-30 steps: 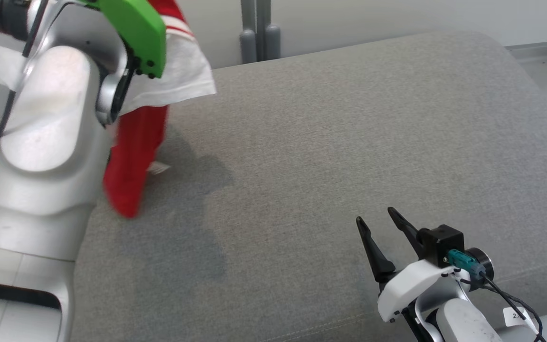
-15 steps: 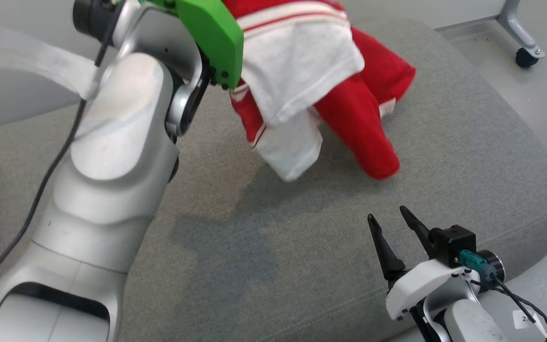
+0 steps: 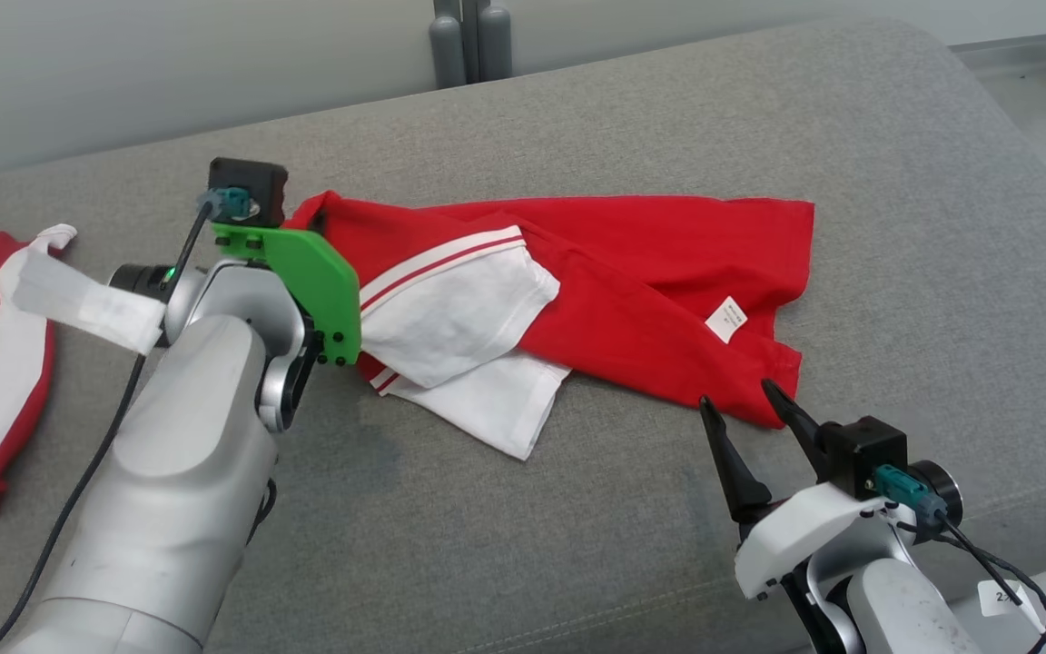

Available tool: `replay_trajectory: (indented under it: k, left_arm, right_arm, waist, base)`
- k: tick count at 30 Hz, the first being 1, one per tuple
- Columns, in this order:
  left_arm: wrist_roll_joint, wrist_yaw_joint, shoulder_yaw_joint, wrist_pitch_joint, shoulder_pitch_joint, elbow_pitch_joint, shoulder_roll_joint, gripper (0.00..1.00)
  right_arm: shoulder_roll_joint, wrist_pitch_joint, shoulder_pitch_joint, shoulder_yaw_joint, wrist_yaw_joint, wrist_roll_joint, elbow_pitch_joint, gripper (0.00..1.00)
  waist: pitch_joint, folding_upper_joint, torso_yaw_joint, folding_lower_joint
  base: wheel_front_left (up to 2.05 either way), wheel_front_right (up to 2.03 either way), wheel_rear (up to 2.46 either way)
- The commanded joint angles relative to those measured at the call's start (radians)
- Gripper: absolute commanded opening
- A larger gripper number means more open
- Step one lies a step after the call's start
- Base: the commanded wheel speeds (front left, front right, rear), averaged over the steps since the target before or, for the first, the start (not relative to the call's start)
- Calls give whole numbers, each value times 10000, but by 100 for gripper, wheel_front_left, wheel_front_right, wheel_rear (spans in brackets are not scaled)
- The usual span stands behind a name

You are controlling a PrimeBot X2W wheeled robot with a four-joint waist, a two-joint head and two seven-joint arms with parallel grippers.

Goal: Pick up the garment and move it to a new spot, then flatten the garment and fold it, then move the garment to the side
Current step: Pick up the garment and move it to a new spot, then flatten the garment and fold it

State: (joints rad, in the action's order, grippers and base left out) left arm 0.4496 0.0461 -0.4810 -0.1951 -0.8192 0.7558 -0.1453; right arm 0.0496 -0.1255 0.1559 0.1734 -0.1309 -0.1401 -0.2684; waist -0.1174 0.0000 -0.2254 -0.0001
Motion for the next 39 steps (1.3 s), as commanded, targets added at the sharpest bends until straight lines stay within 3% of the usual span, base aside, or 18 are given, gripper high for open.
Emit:
replay_trajectory:
  k: [1, 5, 6, 9, 10, 15, 22, 33, 39]
  left_arm:
    - [109, 75, 81, 65, 192, 138, -150, 0]
    - [249, 142, 270, 444, 416, 560, -336, 0]
    - [263, 57, 291, 606, 451, 658, -370, 21]
    - [259, 58, 336, 879, 549, 1078, -544, 47]
    - [235, 132, 365, 1014, 529, 1187, -588, 99]
    - [279, 375, 456, 1293, 537, 1820, -679, 100]
    - [645, -83, 483, 1180, 672, 2294, -485, 100]
    - [-213, -857, -1050, 780, 716, 1795, 310, 100]
    - [-600, -692, -1659, 619, 943, 1651, 550, 100]
  right_arm:
    - [13, 11, 84, 14, 3, 45, 33, 100]
    - [16, 71, 22, 89, 3, 88, 61, 100]
    - [16, 96, -2, 104, 3, 102, 64, 100]
    - [14, 159, -61, 180, 3, 130, 79, 100]
    - [14, 160, -78, 196, 3, 114, 86, 100]
    - [14, 243, -153, 226, 3, 105, 129, 100]
    - [13, 288, -315, 112, 3, 117, 142, 100]
    - [16, 173, -262, 65, 3, 21, 175, 100]
    - [13, 130, -122, -50, 3, 10, 215, 100]
  waist:
    - [-32, 0, 235, 1]
    - [82, 0, 318, 1]
    - [116, 0, 327, 1]
    - [207, 0, 324, 1]
    - [240, 0, 320, 1]
    - [386, 0, 331, 1]
    - [645, 0, 523, 1]
    - [509, 0, 417, 1]
    - [214, 0, 149, 1]
  base:
    - [0, 0, 0]
    - [0, 0, 0]
    - [0, 0, 0]
    - [0, 0, 0]
    - [0, 0, 0]
    - [0, 0, 0]
    - [0, 0, 0]
    - [0, 0, 0]
    - [0, 0, 0]
